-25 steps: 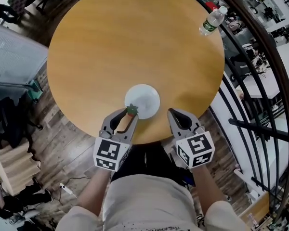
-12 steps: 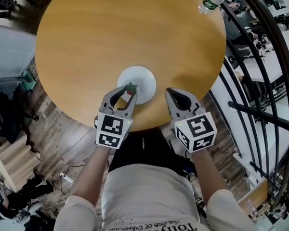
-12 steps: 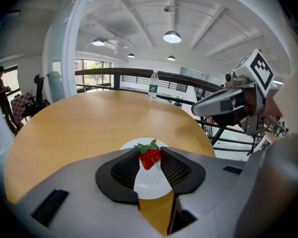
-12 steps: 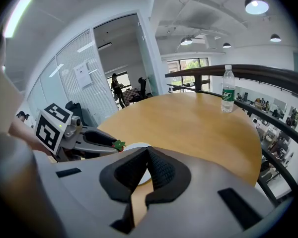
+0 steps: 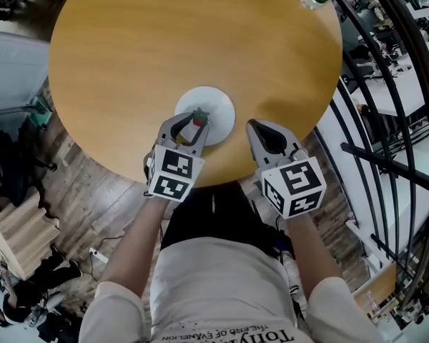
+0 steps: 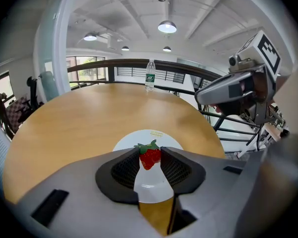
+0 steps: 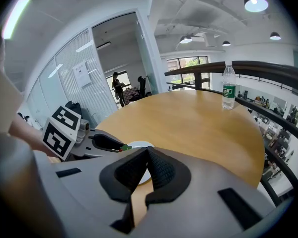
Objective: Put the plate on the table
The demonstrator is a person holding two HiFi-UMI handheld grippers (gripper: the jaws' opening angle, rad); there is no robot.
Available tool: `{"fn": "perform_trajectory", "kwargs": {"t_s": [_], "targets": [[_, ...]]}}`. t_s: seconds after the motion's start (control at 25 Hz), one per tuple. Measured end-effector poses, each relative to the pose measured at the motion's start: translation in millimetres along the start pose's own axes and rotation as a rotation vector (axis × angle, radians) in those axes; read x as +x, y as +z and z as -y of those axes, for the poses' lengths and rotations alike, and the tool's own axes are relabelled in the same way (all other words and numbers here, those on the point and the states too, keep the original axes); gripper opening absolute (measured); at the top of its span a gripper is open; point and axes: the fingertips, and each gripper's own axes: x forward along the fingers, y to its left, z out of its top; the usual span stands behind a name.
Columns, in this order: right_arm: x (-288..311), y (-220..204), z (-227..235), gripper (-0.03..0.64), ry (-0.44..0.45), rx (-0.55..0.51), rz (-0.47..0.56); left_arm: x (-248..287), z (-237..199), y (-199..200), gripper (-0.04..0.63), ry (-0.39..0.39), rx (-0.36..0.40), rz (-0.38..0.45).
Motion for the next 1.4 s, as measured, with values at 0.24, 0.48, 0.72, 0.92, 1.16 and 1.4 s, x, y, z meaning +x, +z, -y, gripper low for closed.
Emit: {"fn": "perform_trajectory", "kwargs": {"t_s": [0.24, 0.48, 0.72, 0.92, 1.16, 1.4], "targets": [[1, -3, 3, 0.02, -0.004, 0.01, -0.005, 14, -1, -8, 0.146, -0.012, 0.015, -0.047], [2, -6, 3, 0.02, -0.008, 0.017, -0.01, 22, 0, -13, 0.146, -0.021, 0.027, -0.08], [0, -7, 4, 0.02, -0.007, 0.021, -0.008, 30, 2, -17, 0.146, -0.021, 0.055, -0.107], [1, -6, -3, 0.02, -0.005, 0.018, -0.006, 27, -1, -19, 0.158, -0.021, 0.057, -0.115], [0, 0, -4, 0.02, -0.002, 0.011, 0.0, 21, -2, -14, 0.198, -0.022, 0.043, -0.101], [-11, 6, -10, 0.02, -0.002, -0.017, 0.007, -6, 1, 1, 0.198, -0.025, -0.002, -0.043]]}}
